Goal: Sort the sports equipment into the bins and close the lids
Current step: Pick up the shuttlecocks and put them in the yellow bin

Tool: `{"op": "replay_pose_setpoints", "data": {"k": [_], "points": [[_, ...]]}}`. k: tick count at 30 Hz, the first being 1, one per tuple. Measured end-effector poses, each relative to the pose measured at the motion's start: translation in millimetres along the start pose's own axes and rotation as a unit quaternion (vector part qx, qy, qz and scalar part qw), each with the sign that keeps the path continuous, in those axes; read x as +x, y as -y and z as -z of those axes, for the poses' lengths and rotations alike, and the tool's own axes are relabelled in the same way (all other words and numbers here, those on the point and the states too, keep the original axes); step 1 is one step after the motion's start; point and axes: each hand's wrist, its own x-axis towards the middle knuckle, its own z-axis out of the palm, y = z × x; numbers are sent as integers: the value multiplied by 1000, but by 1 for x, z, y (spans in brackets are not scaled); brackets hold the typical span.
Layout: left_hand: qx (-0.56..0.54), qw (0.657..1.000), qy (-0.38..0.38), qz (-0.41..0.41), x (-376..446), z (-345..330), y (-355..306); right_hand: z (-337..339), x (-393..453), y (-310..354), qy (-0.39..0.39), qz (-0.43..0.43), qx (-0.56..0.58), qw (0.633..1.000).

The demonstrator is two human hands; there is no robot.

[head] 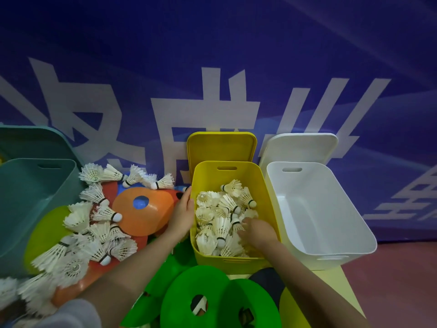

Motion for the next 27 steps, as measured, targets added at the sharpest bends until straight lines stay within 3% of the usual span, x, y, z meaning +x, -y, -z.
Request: {"op": "replay_pose_setpoints", "data": {"k": [5, 10, 18, 23, 27], "points": [[122, 991, 28, -43, -7, 11, -11, 12, -13, 6, -132, 16, 90, 987], [204, 970, 39, -124, -36, 50, -12, 20, -35, 52, -200, 99, 274, 935], [254, 956, 35, -140, -59, 174, 58, -7, -38, 169, -147, 196, 339, 908], [304, 945, -44, -112, -53, 242, 88, -33, -23, 234, -108, 193, 309, 925], [371, 922, -46, -97, -38, 285, 103, -49, -2, 279, -78, 194, 248, 946]]}}
